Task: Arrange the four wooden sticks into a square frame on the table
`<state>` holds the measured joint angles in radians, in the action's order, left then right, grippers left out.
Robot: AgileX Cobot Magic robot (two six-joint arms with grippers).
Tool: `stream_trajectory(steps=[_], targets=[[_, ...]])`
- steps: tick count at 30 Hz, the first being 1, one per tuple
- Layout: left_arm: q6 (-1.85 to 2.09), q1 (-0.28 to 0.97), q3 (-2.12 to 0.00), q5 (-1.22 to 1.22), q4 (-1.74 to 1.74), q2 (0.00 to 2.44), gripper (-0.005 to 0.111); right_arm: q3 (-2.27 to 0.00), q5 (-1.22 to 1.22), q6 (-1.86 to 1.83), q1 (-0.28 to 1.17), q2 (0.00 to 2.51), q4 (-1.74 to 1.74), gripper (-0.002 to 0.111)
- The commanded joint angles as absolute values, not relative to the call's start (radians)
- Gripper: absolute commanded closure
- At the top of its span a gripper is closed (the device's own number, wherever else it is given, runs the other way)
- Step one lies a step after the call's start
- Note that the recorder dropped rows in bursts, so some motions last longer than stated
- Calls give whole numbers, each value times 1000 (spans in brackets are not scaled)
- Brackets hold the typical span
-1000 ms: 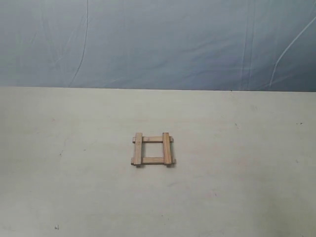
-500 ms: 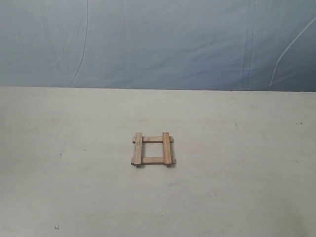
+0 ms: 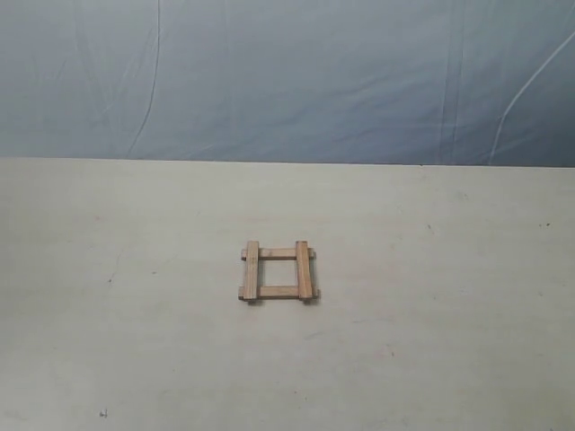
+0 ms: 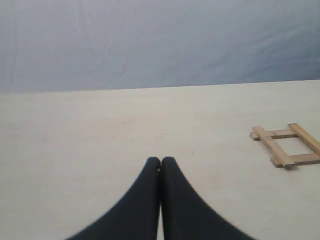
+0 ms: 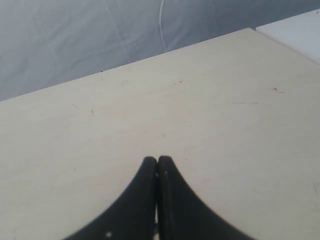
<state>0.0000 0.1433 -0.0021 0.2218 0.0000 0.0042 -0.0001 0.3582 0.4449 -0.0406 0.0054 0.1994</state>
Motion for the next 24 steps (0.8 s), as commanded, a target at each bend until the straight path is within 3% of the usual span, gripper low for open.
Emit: stream_trajectory(steps=[1,4,6,11,24], targets=[[0,77,0,245,-25,0,107,0,357,447,-49,0,195,109],[9,69,0,268,-25,0,107,0,339,407,-49,0,136,109],[11,69,0,295,-25,0,107,0,266,184,-49,0,61,109],[8,69,0,287,-15,0,107,0,335,-45,-49,0,0,109],[8,69,0,287,-6,0,107,0,305,-25,-49,0,0,109]])
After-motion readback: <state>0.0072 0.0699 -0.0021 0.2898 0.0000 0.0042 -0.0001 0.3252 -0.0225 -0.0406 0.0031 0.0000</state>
